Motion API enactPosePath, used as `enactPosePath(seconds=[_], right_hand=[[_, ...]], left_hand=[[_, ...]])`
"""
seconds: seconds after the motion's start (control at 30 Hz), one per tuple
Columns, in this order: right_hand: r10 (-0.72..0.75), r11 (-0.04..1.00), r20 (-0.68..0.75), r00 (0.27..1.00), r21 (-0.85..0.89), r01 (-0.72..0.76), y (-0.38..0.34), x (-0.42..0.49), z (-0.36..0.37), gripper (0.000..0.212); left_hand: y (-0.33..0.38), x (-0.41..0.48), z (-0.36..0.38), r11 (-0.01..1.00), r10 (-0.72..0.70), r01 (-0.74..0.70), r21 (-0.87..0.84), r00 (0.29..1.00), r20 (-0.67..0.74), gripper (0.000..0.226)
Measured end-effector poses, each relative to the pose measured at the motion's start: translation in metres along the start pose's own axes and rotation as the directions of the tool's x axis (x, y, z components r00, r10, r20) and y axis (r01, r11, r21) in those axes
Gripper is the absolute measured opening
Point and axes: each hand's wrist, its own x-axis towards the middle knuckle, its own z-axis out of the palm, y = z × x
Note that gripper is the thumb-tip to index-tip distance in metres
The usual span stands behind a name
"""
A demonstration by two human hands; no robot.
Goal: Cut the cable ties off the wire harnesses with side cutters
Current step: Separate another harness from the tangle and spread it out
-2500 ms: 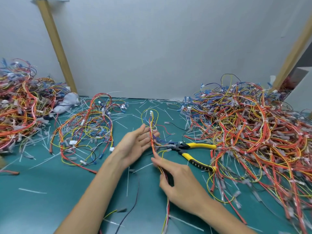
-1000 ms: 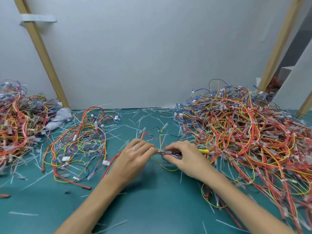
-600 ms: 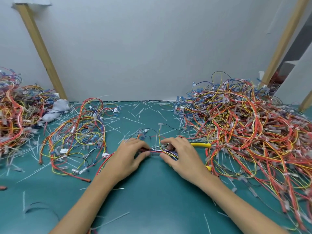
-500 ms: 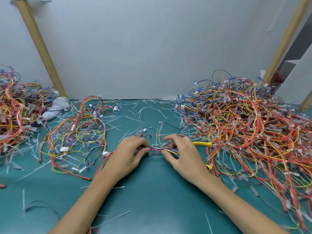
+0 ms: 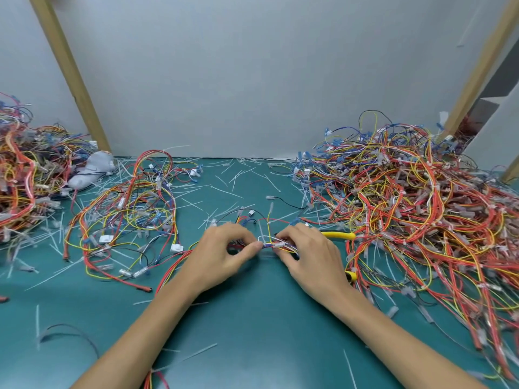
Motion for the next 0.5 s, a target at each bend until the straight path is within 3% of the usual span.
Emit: enactPosePath(seconds=[0.17, 0.27, 0.37, 0.5], right_hand=[[-0.045, 0.999, -0.138, 0.989, 0.018, 0.048, -0.0052, -0.0017, -0.0024, 0.013], [-0.096, 0.995, -0.205, 0.974, -0.013, 0.096, -0.0074, -0.0021, -0.0033, 0.018], [-0.115, 0.993, -0.22, 0.969, -0.019, 0.113, -0.0063, -0.0018, -0.0041, 0.018], [-0.121, 0.993, -0.206, 0.971, -0.016, 0.12, -0.0054, -0.0016, -0.004, 0.016]], left_hand=[[-0.0047, 0.0014, 0.003, 0.994, -0.041, 0.039, 0.105, 0.999, 0.02, 0.019], [-0.0013, 0.001, -0.0004, 0.999, -0.02, 0.019, 0.039, 0.999, 0.029, 0.011], [-0.0022, 0.0015, -0.0018, 0.996, -0.084, 0.084, -0.04, 0.996, -0.015, 0.022], [-0.0042, 0.0036, -0.0008, 0.994, -0.109, 0.109, -0.002, 0.994, 0.01, 0.011]])
